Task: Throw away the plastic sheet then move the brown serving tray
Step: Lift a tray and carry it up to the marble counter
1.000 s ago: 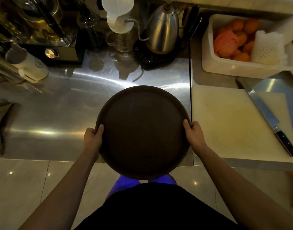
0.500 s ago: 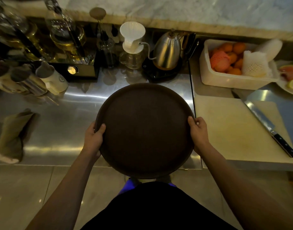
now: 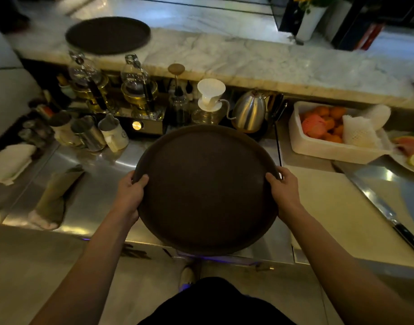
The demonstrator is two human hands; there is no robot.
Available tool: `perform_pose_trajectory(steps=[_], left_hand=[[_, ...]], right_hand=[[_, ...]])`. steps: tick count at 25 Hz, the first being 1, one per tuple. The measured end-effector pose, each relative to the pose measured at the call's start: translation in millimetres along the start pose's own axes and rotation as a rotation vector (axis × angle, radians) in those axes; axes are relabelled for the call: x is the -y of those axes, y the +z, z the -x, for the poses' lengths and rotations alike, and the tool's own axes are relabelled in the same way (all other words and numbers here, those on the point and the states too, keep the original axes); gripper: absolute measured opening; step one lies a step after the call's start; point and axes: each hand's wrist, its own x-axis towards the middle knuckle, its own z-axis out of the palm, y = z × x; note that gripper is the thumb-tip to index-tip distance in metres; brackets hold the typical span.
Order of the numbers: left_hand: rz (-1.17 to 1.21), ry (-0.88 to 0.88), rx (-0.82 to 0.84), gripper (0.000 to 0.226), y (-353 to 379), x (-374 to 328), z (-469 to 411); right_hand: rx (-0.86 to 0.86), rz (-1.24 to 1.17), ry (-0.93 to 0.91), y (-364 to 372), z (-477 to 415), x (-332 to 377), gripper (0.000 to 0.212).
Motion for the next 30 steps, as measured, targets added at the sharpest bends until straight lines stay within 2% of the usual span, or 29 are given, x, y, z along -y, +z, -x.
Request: perform_pose_trajectory(steps=[4,7,9,13,16,22,30], left_hand=[[0.023,0.048,-0.099,0.032,-12,-16,34],[0.016,0.104,-0.191,0.029,-24,-32,58],[0.017,0.131,-0.241,0.026,-38,-42,71],[0.036,0.115,-0.291,0.023,-76,-61,88],[0.057,0.116,-0.324,0.026,-110,-72,84],[0.061,0.250,-0.318,0.025,-194,-107,54],[0.029,0.227,-0.252,0.018,-300,-170,-4]], right_hand=[[0.135,-0.006,-0.063,4,4,27,0.030],[0.201,-0.056,-0.114,13,10,46,0.025],[0.248,-0.092,-0.101,24,16,58,0.016],[0.308,-0.173,0.002,56,31,87,0.016],[0.342,-0.175,-0.006,87,45,106,0.015],[0.322,-0.187,-0.042,173,85,143,0.016],[0.224,-0.152,-0.104,283,132,191,0.012]])
